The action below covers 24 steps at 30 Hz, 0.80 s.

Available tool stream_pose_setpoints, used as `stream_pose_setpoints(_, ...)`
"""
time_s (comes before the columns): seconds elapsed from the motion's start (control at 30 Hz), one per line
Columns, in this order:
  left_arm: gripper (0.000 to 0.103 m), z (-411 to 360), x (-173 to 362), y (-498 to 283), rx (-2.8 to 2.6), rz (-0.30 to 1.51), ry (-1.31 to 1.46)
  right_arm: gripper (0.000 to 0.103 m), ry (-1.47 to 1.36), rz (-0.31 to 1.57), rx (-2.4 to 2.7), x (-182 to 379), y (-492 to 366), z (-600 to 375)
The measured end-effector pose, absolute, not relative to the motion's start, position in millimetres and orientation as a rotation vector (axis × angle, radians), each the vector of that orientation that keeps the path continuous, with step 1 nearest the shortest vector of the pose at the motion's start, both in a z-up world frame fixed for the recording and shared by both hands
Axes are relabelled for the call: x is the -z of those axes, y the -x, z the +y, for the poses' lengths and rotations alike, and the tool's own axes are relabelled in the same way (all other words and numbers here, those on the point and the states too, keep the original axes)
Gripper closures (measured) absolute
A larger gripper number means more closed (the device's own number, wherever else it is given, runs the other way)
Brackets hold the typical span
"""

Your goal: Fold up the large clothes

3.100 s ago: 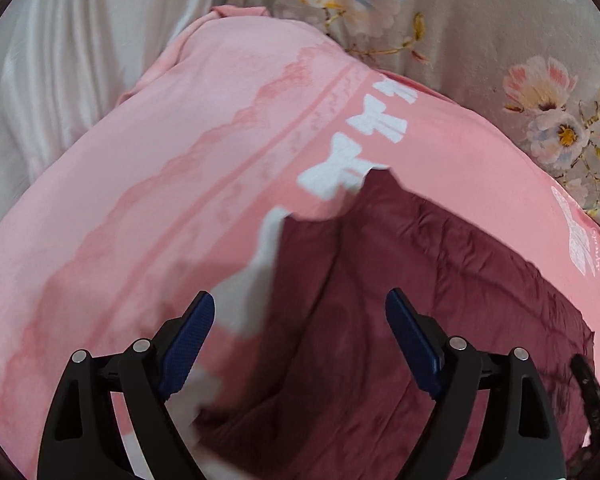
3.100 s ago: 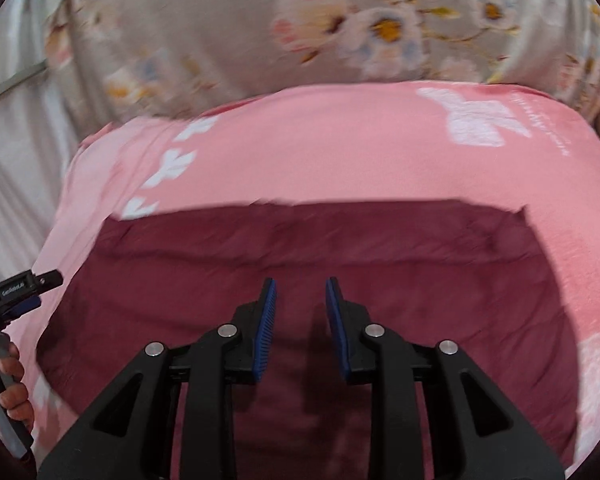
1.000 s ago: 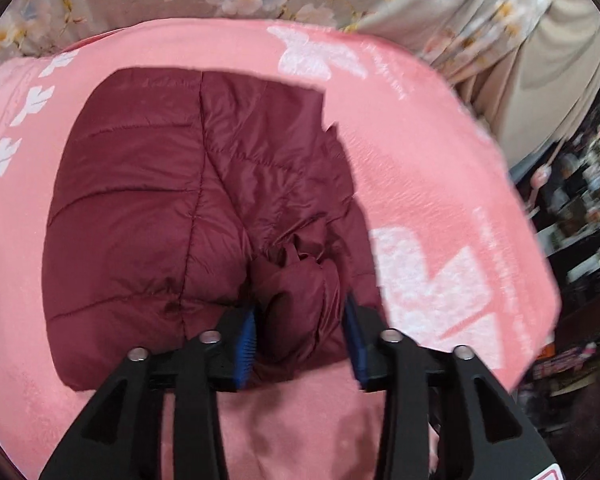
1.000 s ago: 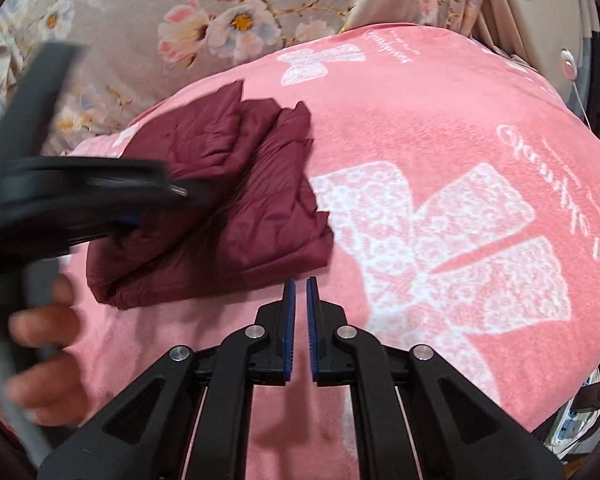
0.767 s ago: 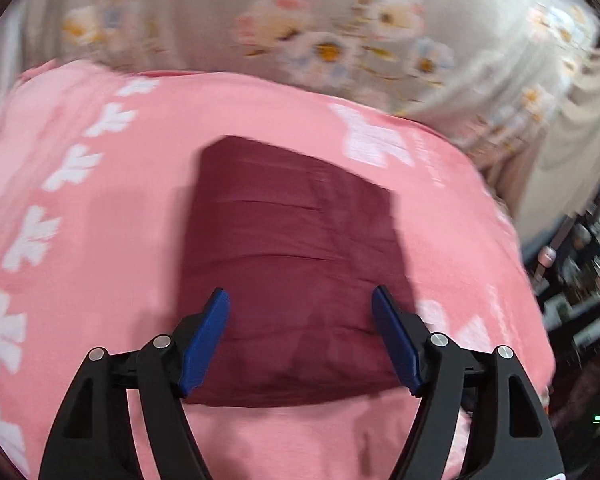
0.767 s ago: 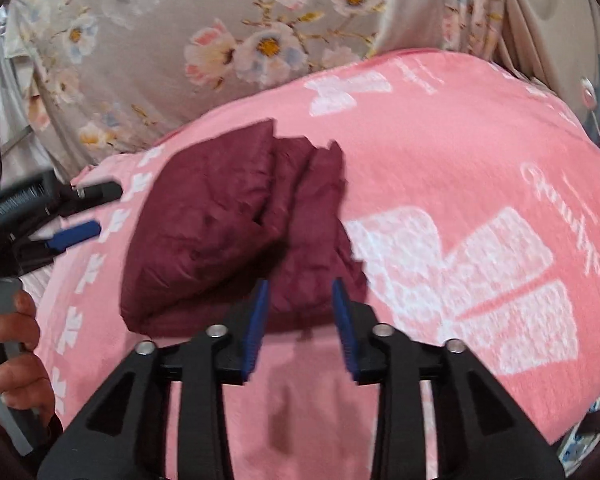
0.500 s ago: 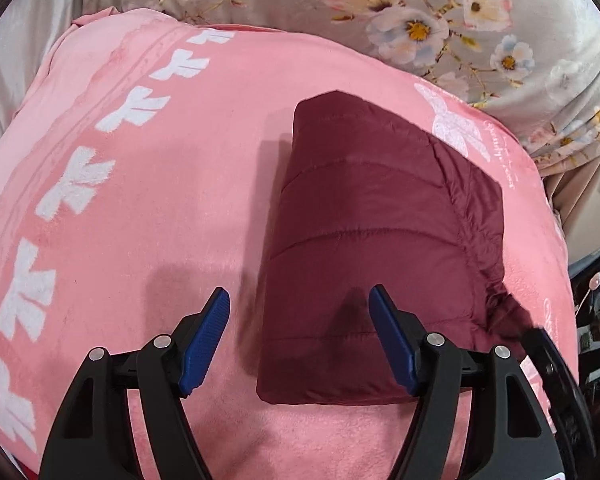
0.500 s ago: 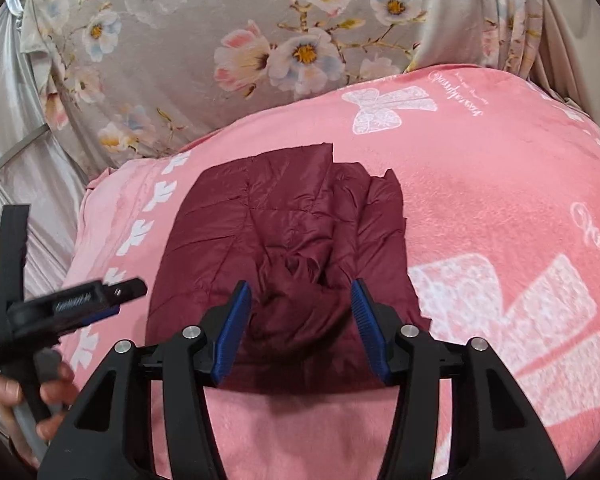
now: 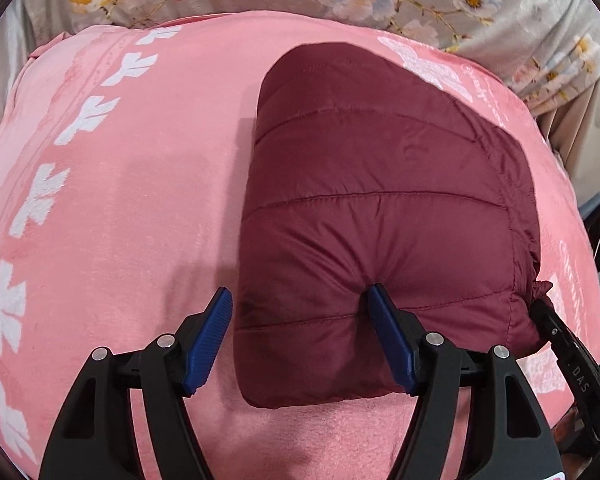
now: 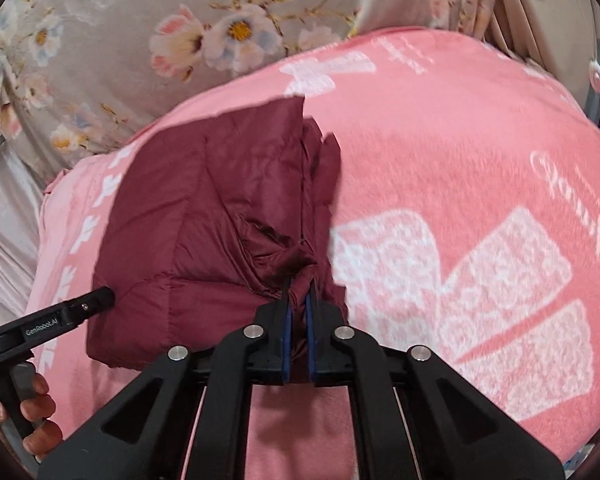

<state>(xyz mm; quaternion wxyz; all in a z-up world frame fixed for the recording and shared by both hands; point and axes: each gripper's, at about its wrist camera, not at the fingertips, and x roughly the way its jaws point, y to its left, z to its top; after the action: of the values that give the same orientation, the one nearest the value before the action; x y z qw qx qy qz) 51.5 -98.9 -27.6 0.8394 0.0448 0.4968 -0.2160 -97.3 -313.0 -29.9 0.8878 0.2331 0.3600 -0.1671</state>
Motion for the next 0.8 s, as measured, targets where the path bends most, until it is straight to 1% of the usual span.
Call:
stream_pose_setpoints(0.13,0.032,-105,41,-52,0.448,1.058,-0.127,0.099,-0.496,0.788,0.347,50,93,-312)
stream_pose_setpoints(0.3,0.031,-114,49,-46,0.423,1.028,-0.183,0.098,-0.492,0.798,0.346,62,90,-308)
stream_pose_setpoints(0.8,0.031,-125,61,-43,0.391,0.998,-0.234,0.098,-0.5,0.761,0.353,70,89,-307)
